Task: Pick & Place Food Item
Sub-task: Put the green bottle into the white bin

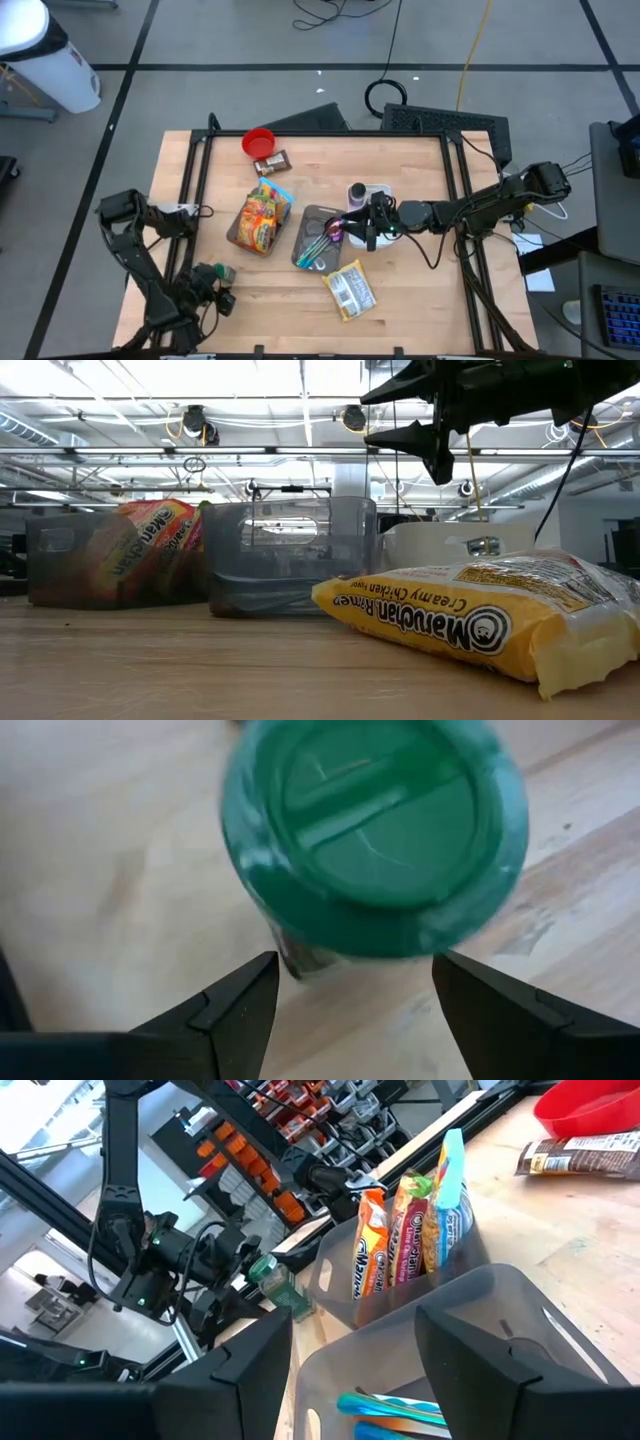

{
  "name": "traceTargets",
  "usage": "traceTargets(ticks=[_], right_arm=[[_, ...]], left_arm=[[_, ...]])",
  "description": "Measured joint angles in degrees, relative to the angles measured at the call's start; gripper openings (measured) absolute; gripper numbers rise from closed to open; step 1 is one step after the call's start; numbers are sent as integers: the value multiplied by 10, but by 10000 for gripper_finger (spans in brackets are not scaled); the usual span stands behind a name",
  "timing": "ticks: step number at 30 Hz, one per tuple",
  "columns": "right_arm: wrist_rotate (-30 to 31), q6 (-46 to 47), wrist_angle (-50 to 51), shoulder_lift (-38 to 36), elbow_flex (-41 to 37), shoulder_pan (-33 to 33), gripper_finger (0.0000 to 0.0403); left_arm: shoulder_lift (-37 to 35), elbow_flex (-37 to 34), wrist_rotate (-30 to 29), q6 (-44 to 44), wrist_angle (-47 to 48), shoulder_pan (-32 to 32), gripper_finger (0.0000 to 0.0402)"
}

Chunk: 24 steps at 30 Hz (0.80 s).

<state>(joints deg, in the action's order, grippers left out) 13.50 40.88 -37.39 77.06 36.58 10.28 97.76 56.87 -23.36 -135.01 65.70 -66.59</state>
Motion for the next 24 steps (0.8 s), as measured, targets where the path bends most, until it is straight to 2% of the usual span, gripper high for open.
traceTargets(ticks=[13, 24], right_arm=[[0, -2, 8, 0, 0, 0, 205], [-1, -2, 8, 0, 0, 0, 205]], left_arm=[[-1, 0, -20, 69, 5, 44, 271], [-1, -1, -11, 81, 5, 51, 271]])
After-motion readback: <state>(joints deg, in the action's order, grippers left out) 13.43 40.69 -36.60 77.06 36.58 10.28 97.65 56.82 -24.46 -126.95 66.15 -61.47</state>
